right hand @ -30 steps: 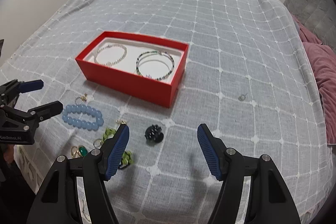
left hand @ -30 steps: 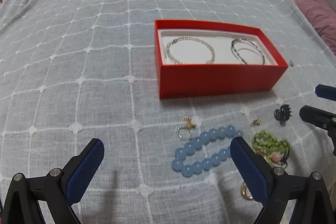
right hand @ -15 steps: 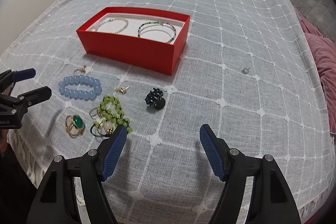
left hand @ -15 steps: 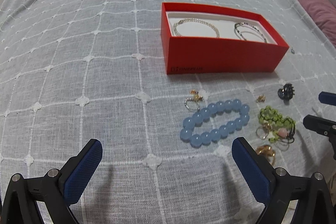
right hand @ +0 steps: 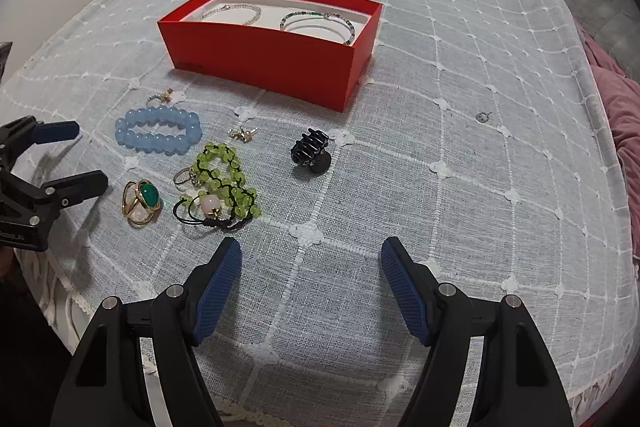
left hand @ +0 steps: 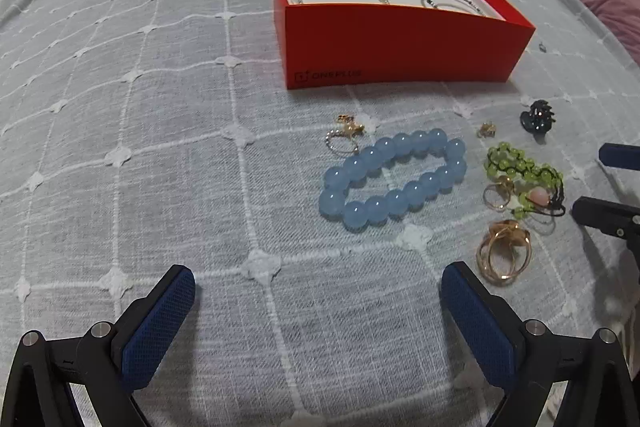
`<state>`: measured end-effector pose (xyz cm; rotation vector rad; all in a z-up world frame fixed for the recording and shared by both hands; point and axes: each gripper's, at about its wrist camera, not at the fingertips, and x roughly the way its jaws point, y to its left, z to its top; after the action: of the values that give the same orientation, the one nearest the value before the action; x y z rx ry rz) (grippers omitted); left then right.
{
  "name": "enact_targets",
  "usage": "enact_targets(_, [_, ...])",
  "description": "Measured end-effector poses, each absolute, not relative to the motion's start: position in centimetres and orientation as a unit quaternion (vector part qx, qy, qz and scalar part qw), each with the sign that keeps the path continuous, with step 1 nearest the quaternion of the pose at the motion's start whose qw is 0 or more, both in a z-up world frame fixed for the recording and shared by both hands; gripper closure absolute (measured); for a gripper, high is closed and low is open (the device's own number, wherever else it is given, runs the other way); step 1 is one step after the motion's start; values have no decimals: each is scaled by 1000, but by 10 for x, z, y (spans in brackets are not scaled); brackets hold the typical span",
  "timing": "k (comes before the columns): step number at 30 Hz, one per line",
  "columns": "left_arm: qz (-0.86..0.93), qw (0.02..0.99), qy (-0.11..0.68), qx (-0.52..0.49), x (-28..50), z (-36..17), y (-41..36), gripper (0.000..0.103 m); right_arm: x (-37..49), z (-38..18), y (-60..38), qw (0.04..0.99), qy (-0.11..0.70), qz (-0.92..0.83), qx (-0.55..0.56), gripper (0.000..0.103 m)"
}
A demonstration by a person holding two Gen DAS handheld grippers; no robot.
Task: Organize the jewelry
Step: 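Withdraw both tools from the box back over the jewelry pile, then grasp the light-blue bead bracelet with the left tool while the right tool grasps the green bead bracelet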
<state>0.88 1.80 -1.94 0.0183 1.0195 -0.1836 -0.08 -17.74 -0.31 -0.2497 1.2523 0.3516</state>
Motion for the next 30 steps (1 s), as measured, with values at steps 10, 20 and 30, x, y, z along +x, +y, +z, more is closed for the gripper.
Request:
enact_targets(10, [-134, 879, 458, -16, 27, -11, 10, 25, 5, 0, -179, 794, 578, 164, -95, 28])
enact_targets(20, [-128, 879, 458, -30, 41, -14, 10, 48, 5, 1, -168, 794, 572, 184, -92, 28])
enact_targets(30, [-90, 874, 478, -1, 49, -23, 9, 74, 14, -10, -171, 788, 587, 174, -66, 28])
